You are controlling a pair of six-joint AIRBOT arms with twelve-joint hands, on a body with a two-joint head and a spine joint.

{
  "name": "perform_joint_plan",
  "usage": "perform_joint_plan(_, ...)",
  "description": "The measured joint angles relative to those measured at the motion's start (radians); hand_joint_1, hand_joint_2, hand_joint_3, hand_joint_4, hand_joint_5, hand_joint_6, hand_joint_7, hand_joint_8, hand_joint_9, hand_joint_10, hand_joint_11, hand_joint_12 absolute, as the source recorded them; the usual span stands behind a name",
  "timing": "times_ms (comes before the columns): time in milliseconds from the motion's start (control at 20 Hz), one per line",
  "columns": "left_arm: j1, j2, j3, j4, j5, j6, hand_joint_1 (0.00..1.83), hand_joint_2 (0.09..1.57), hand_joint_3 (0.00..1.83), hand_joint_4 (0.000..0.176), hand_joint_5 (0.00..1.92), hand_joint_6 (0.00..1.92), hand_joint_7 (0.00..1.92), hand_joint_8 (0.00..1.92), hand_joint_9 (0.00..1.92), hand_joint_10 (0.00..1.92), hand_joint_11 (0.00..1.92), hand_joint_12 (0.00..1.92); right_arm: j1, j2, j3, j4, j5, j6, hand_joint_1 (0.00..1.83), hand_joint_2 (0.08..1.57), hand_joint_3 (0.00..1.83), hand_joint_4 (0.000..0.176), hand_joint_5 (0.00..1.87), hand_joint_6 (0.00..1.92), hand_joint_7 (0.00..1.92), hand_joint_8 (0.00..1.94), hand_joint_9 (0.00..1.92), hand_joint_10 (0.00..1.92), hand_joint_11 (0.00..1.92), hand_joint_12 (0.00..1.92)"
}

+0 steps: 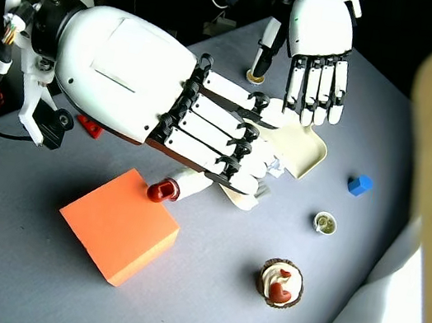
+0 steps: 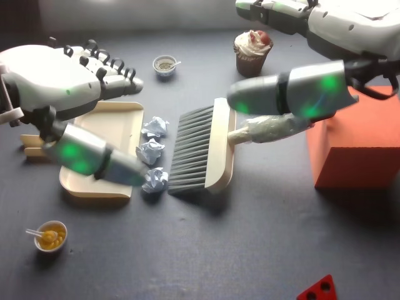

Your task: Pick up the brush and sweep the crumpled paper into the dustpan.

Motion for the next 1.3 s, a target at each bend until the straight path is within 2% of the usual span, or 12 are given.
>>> perform_joint_plan(100, -0.004, 0.000, -0.002, -0.051, -0.007, 0.059, 0.00, 0.74, 0.01, 0.000, 0.07, 0.01, 0.12, 0.01, 0.11, 0.01, 0.05, 0.13, 0.000, 0.000, -0.001, -0.001, 0.001, 0.000, 0.00, 0.85, 0.00, 0.000, 0.03, 0.01, 0.04, 0.01, 0.06, 0.01, 0.03, 0.12)
perform_joint_plan(300, -0.004, 0.000, -0.002, -0.093, -0.032, 0.089, 0.00, 0.77, 0.02, 0.000, 0.06, 0.00, 0.12, 0.00, 0.11, 0.01, 0.06, 0.12, 0.000, 0.000, -0.004, -0.002, -0.003, 0.000, 0.00, 0.85, 0.00, 0.000, 0.03, 0.00, 0.05, 0.00, 0.08, 0.00, 0.05, 0.10)
perform_joint_plan(350, -0.004, 0.000, -0.002, -0.095, -0.037, 0.093, 0.03, 0.83, 0.01, 0.000, 0.04, 0.00, 0.10, 0.00, 0.09, 0.00, 0.05, 0.10, 0.000, 0.000, -0.006, -0.002, -0.002, 0.000, 0.00, 0.84, 0.00, 0.000, 0.03, 0.00, 0.05, 0.00, 0.08, 0.00, 0.06, 0.10)
perform_joint_plan(400, -0.003, 0.000, -0.002, -0.095, -0.038, 0.098, 0.27, 0.90, 0.03, 0.000, 0.01, 0.00, 0.05, 0.00, 0.05, 0.00, 0.02, 0.08, 0.000, 0.000, -0.006, -0.002, -0.002, 0.000, 0.00, 0.85, 0.00, 0.000, 0.04, 0.00, 0.06, 0.00, 0.08, 0.00, 0.05, 0.09)
perform_joint_plan(500, 0.000, 0.000, -0.002, -0.122, -0.037, 0.143, 0.59, 0.98, 0.02, 0.000, 0.00, 0.00, 0.00, 0.00, 0.01, 0.00, 0.00, 0.05, 0.000, 0.000, -0.008, -0.002, -0.003, 0.000, 0.00, 0.86, 0.00, 0.000, 0.06, 0.02, 0.07, 0.01, 0.09, 0.01, 0.08, 0.10)
perform_joint_plan(550, 0.011, 0.000, -0.002, -0.170, -0.039, 0.186, 0.82, 0.97, 0.00, 0.000, 0.00, 0.00, 0.00, 0.00, 0.00, 0.00, 0.00, 0.03, 0.000, 0.000, -0.008, -0.002, -0.003, 0.000, 0.00, 0.85, 0.00, 0.000, 0.07, 0.02, 0.08, 0.01, 0.10, 0.01, 0.08, 0.10)
perform_joint_plan(600, 0.016, 0.000, -0.002, -0.211, -0.037, 0.225, 0.90, 0.98, 0.00, 0.000, 0.00, 0.00, 0.00, 0.00, 0.00, 0.00, 0.00, 0.01, 0.000, 0.000, -0.008, -0.002, -0.003, 0.000, 0.00, 0.85, 0.00, 0.000, 0.06, 0.01, 0.08, 0.01, 0.10, 0.01, 0.09, 0.10)
perform_joint_plan(650, 0.028, 0.006, -0.002, -0.238, -0.036, 0.259, 0.89, 0.98, 0.00, 0.000, 0.00, 0.00, 0.00, 0.00, 0.00, 0.00, 0.01, 0.00, 0.000, 0.000, -0.008, -0.002, -0.003, 0.000, 0.00, 0.86, 0.00, 0.000, 0.08, 0.00, 0.10, 0.01, 0.12, 0.01, 0.10, 0.09)
perform_joint_plan(900, 0.037, 0.003, 0.058, -0.226, -0.029, 0.256, 0.93, 0.96, 0.00, 0.005, 0.01, 0.00, 0.00, 0.00, 0.00, 0.00, 0.00, 0.00, 0.000, 0.001, -0.012, -0.003, -0.003, 0.000, 0.00, 0.86, 0.00, 0.000, 0.08, 0.00, 0.09, 0.00, 0.11, 0.00, 0.08, 0.07)
perform_joint_plan(1050, 0.059, -0.008, 0.092, -0.132, -0.023, 0.146, 0.91, 0.96, 0.00, 0.042, 0.13, 0.02, 0.01, 0.00, 0.02, 0.00, 0.02, 0.01, 0.000, 0.002, -0.013, -0.003, -0.003, 0.000, 0.00, 0.86, 0.00, 0.000, 0.06, 0.00, 0.08, 0.00, 0.10, 0.00, 0.07, 0.06)
perform_joint_plan(1200, 0.068, -0.014, 0.121, 0.047, -0.022, -0.021, 0.90, 0.95, 0.00, 0.069, 0.22, 0.02, 0.05, 0.01, 0.05, 0.01, 0.05, 0.02, -0.001, 0.003, -0.016, -0.006, -0.005, 0.000, 0.00, 0.87, 0.00, 0.000, 0.04, 0.00, 0.05, 0.00, 0.08, 0.00, 0.06, 0.05)
perform_joint_plan(1300, 0.096, -0.016, 0.141, 0.180, -0.049, -0.153, 0.89, 0.96, 0.00, 0.079, 0.29, 0.02, 0.05, 0.00, 0.05, 0.00, 0.06, 0.03, -0.001, 0.003, -0.016, -0.010, -0.005, 0.000, 0.00, 0.87, 0.00, 0.000, 0.05, 0.01, 0.06, 0.00, 0.09, 0.01, 0.08, 0.05)
